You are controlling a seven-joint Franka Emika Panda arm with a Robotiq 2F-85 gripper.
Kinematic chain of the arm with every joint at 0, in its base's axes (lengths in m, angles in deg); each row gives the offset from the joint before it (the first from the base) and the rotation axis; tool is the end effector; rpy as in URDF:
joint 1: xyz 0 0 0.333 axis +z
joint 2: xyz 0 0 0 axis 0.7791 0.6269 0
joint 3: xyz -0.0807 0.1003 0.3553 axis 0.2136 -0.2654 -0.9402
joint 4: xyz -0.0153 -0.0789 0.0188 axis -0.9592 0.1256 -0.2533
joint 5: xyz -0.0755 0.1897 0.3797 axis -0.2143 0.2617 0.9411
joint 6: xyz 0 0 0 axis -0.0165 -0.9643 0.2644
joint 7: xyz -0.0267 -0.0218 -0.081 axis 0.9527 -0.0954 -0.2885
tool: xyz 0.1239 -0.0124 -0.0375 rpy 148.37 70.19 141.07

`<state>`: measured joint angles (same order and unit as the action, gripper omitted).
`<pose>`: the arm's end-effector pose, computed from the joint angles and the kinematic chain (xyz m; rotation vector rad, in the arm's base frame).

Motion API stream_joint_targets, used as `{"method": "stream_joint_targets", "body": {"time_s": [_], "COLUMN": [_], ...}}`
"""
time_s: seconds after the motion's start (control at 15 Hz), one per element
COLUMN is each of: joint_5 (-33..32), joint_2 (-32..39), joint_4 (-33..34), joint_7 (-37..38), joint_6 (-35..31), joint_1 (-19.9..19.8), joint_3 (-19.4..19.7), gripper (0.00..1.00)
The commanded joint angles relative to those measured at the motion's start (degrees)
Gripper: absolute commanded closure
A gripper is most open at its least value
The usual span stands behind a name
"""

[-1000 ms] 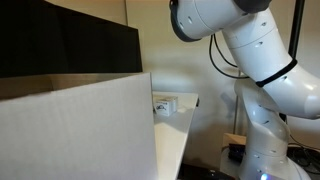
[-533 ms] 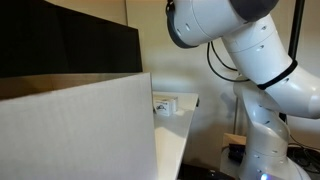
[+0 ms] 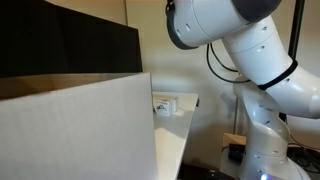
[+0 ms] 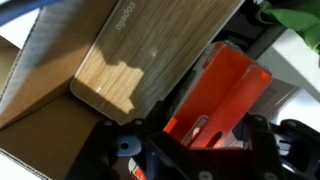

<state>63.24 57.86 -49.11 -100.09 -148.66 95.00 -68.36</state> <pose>0.4778 0.6478 0.5715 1.2366 2.7955 0.0671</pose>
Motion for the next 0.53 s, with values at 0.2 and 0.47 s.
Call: {"method": "stream_joint_targets", "body": {"time_s": [0.2,0.47], "joint_5": [1.09,1.41], "joint_2": [0.23,-0.35], "joint_4": [2.34,3.18], "joint_7": [-3.23,-3.52], "joint_6": [1.52,2.55], "joint_1": [-0.79,-0.78], "joint_3": [-0.79,-1.42], "gripper": [0.71,0.72]}}
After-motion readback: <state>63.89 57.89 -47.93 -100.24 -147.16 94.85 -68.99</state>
